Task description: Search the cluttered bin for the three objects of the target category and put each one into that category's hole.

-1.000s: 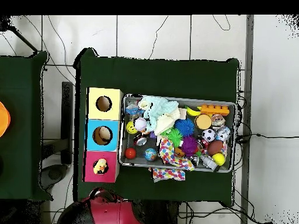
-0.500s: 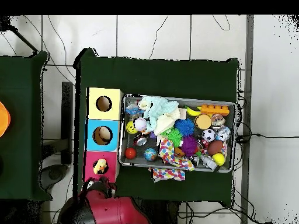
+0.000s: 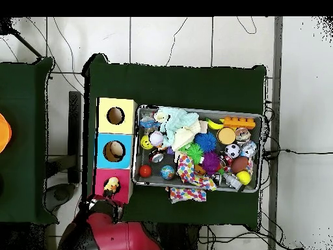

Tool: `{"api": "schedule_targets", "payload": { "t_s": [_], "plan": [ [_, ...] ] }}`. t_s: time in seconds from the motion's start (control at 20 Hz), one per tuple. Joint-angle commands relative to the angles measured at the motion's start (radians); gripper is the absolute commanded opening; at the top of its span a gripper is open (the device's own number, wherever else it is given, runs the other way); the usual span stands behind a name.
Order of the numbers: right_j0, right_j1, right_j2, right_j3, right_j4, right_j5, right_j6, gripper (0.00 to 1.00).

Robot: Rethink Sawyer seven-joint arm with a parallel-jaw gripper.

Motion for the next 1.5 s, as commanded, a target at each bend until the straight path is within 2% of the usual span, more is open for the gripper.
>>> {"api": "schedule_targets", "payload": {
  "t_s": [0.05, 0.2, 0.55, 0.85, 1.05, 1.5],
  "plan": [
    [-0.025, -0.043, 0.073, 0.046, 0.057, 0.051, 0.157, 0.00],
    [-0.028, -0.044, 0.073, 0.044, 0.060, 0.057, 0.153, 0.00],
    [0.016, 0.035, 0.054, 0.012, 0.070, -0.016, 0.169, 0.00],
    [0.120, 0.043, -0.055, -0.061, 0.098, -0.004, 0.177, 0.00],
    [0.147, 0.063, -0.086, -0.080, 0.111, -0.015, 0.178, 0.00],
    [0.151, 0.114, -0.116, -0.087, 0.135, -0.084, 0.187, 0.00]
  ]
}}
